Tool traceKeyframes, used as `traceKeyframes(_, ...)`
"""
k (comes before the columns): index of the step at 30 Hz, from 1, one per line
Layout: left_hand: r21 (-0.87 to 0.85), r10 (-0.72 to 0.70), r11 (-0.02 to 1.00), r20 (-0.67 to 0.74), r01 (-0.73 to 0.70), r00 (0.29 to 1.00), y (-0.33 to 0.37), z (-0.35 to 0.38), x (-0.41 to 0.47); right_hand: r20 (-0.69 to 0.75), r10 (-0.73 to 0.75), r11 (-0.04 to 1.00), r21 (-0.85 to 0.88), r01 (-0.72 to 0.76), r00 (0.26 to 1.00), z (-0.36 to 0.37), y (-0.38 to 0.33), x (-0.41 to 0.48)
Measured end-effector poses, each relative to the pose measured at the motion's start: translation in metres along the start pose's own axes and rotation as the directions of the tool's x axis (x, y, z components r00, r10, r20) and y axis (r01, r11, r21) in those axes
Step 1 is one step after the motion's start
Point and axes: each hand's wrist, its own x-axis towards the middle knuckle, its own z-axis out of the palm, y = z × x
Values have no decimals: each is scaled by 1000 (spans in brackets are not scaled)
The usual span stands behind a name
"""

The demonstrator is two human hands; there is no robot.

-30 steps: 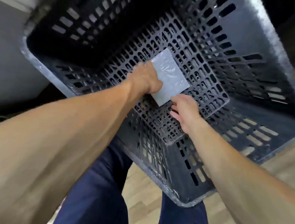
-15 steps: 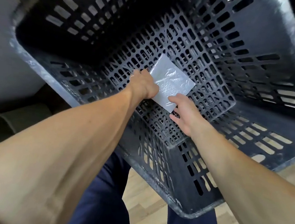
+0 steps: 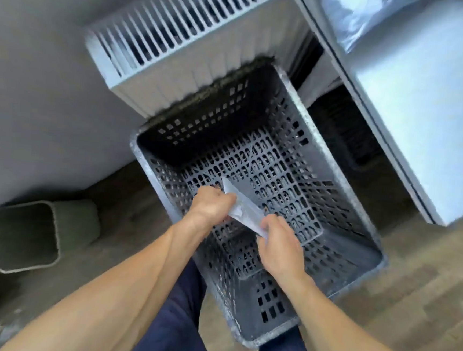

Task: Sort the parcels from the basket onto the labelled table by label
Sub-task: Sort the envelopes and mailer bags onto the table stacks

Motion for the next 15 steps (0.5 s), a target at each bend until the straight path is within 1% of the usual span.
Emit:
traceKeyframes(2,-161,-22,987,-22,18,1000,4,-6,-30,-17,-46,997,-70,45,999,-27,-5,-18)
traceKeyframes(5,-357,-15,934,-10,10,1000,6,-13,-75,53,-80,992,-93,85,995,-68,-3,-45)
traceKeyframes(7,-351,-9,936,-10,5,1000,18,-18,-114,94,-112,994,-3,113,989,-107,-12,-61)
traceKeyframes(8,-322,7,947,-44,-21,999,28,-22,-139,114,-126,990,78,118,985,-128,-24,-68)
traceKeyframes(10,-257,87,958,-173,-130,981,57,-35,-191,115,-212,961,205,186,970,-182,-61,-79)
traceKeyframes(11,-238,132,953,-227,-187,965,72,-44,-218,83,-275,936,252,247,958,-209,-82,-83)
traceKeyframes(13,-256,202,922,-322,-291,925,106,-71,-261,-16,-389,862,346,370,921,-268,-127,-96)
traceKeyframes(15,-275,295,864,-404,-422,866,140,-109,-297,-86,-515,750,436,497,853,-331,-173,-120)
